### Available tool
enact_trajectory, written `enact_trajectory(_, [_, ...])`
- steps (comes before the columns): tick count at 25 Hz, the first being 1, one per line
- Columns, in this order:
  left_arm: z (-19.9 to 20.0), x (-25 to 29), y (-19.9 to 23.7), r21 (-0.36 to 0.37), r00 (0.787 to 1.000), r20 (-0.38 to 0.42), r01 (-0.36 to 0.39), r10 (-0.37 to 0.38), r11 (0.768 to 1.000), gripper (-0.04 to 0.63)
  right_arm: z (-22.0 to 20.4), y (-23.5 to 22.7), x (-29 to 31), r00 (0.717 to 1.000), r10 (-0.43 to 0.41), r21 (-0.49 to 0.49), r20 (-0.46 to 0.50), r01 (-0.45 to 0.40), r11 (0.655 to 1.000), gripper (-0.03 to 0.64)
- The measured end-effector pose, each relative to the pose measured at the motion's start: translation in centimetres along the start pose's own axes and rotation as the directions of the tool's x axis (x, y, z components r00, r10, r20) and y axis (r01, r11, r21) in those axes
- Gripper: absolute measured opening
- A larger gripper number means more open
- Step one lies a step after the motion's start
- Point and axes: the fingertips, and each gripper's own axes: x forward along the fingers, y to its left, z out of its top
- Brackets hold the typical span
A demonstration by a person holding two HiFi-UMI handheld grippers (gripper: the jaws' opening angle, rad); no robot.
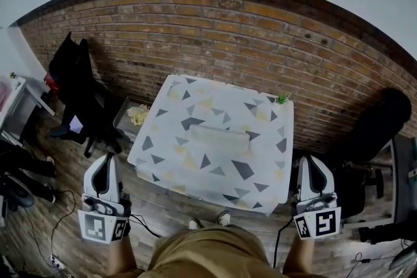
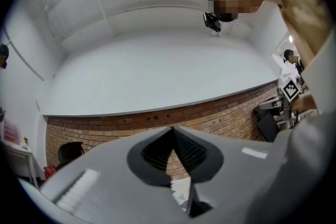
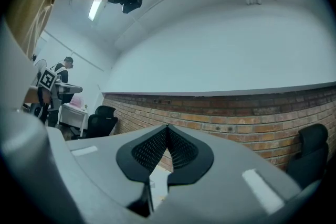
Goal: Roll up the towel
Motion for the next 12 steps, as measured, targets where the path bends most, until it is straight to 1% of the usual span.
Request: enact_trajectory(12, [-0.53, 0.71, -0.39, -0.014, 1.0, -0.007, 0.011, -0.011, 1.0, 0.06, -1.0, 0.22, 0.33, 0.999, 0.016, 0.02, -0.035, -0.016, 1.0, 0.003])
